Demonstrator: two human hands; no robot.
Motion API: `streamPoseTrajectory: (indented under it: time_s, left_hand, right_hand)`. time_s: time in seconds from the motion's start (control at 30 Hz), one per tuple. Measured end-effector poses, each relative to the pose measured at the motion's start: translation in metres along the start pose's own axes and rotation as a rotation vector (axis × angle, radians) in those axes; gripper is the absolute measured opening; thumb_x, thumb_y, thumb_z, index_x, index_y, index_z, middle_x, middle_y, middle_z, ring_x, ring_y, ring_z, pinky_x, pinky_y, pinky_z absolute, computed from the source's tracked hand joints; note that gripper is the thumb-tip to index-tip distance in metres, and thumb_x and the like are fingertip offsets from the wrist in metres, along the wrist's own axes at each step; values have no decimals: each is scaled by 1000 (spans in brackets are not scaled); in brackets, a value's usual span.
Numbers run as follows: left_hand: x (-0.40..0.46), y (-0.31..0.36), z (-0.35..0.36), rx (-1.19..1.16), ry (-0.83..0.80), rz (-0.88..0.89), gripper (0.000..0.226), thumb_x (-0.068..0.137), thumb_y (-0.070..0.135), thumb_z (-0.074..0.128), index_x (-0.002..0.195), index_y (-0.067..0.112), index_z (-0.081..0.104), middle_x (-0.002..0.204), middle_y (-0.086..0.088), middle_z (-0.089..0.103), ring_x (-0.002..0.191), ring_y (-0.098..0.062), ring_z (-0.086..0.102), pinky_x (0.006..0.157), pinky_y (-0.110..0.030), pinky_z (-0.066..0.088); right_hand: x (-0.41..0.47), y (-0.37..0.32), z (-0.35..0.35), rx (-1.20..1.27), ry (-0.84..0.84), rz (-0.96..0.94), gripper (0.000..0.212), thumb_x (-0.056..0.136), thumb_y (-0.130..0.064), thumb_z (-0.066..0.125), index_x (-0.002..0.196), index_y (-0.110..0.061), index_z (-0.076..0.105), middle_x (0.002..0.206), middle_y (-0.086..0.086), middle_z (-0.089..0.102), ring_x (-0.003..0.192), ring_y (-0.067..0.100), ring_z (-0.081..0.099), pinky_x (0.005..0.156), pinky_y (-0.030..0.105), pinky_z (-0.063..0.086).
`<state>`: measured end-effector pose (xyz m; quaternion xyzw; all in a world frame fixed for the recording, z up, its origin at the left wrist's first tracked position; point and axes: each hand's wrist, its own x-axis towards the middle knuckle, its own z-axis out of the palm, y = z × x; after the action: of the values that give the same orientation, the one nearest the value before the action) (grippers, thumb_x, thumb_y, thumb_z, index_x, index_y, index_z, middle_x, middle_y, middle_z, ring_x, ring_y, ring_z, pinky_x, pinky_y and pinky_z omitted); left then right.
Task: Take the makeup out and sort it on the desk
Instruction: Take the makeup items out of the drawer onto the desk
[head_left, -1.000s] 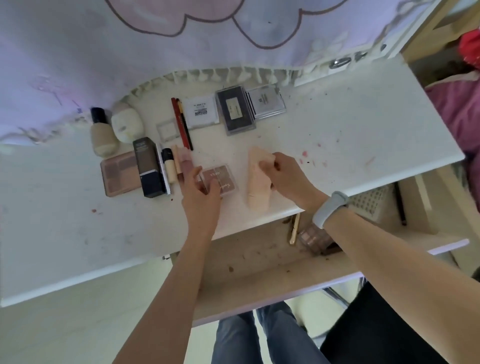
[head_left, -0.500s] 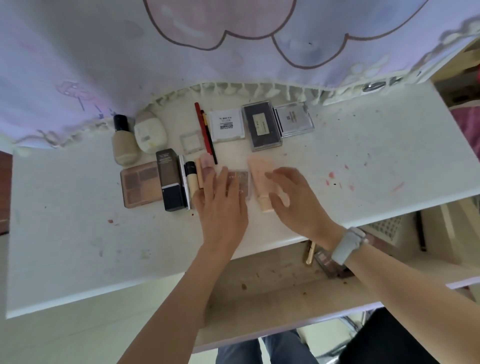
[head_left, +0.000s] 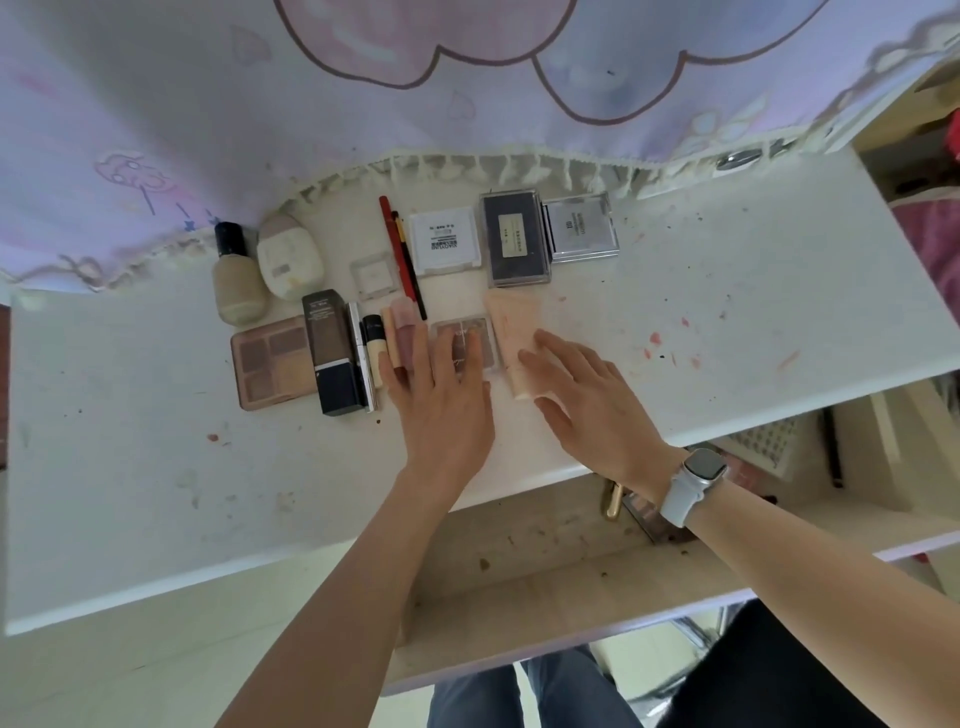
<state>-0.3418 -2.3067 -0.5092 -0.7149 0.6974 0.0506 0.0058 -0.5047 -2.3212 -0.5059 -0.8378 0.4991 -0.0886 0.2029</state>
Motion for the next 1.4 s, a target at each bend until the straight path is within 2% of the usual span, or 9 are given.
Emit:
streamPoseTrajectory:
  time_s: [0.13, 0.3, 0.43, 0.53, 0.73, 0.93, 1.13, 1.2, 1.4]
  left_hand:
    - [7, 3, 1, -2, -29, -49, 46, 90, 21, 40, 136, 16, 38, 144, -10, 29, 140, -29, 13, 108, -56, -4]
    - [-30, 23, 4, -291, 247, 8, 37, 83, 10, 47, 118, 9, 56, 128, -14, 50, 128, -30, 35, 104, -53, 23]
    - [-85, 49, 19, -445, 223, 279, 25, 80, 9, 49, 103, 10, 59, 109, -11, 60, 106, -24, 47, 89, -40, 36]
    - [-113, 68, 36, -502, 18, 423, 22, 79, 10, 48, 97, 11, 61, 99, -6, 61, 92, -21, 54, 79, -33, 41]
    - [-100, 112, 83, -539, -319, 120, 24, 94, 19, 43, 114, 14, 55, 112, -3, 54, 101, -18, 50, 88, -28, 35]
    - [-62, 154, 119, -241, -263, 74, 39, 90, 32, 53, 119, 6, 50, 115, -18, 56, 109, -36, 51, 90, -44, 40]
    - [-53, 165, 124, -102, -219, -14, 25, 80, 26, 70, 90, 5, 63, 91, -15, 67, 89, -32, 62, 77, -34, 45]
    - [-59, 162, 127, -37, -303, 6, 22, 83, 23, 65, 99, 9, 58, 100, -12, 63, 96, -31, 57, 81, -36, 41]
    - [-66, 146, 131, 23, -307, 37, 27, 82, 32, 62, 96, 10, 56, 98, -10, 62, 93, -28, 57, 78, -35, 39]
  right_hand:
    - [-21, 10, -8, 123, 122, -6, 38, 86, -1, 54, 123, -2, 54, 129, 18, 52, 115, 34, 53, 88, 40, 49]
    - [-78, 42, -19, 202, 194, -19, 23, 83, -1, 43, 90, 2, 64, 88, 12, 63, 59, 13, 53, 50, 26, 49]
    - [-132, 71, -5, 92, 6, 110, 21, 74, 9, 61, 92, -1, 65, 87, 11, 65, 69, 24, 61, 58, 24, 45]
    - [-150, 94, 10, 20, -64, 355, 31, 77, 3, 62, 108, 0, 61, 103, 20, 60, 93, 40, 57, 76, 43, 50]
    - [-133, 117, 34, -44, -227, 580, 59, 83, -32, 61, 133, -11, 38, 128, 17, 43, 115, 36, 40, 89, 49, 41]
    - [-127, 139, 51, -56, -215, 685, 33, 92, -18, 45, 122, -3, 46, 117, 18, 52, 108, 33, 48, 78, 39, 42]
    - [-137, 145, 51, 201, -124, 667, 27, 86, -19, 54, 103, 2, 52, 101, 19, 56, 94, 34, 52, 70, 31, 38]
    - [-136, 140, 56, 212, -180, 632, 27, 86, -19, 55, 104, 1, 52, 108, 17, 51, 102, 32, 48, 70, 27, 27]
    - [-130, 129, 66, 148, -307, 657, 35, 83, -11, 56, 113, 0, 43, 120, 21, 44, 111, 35, 41, 84, 42, 41]
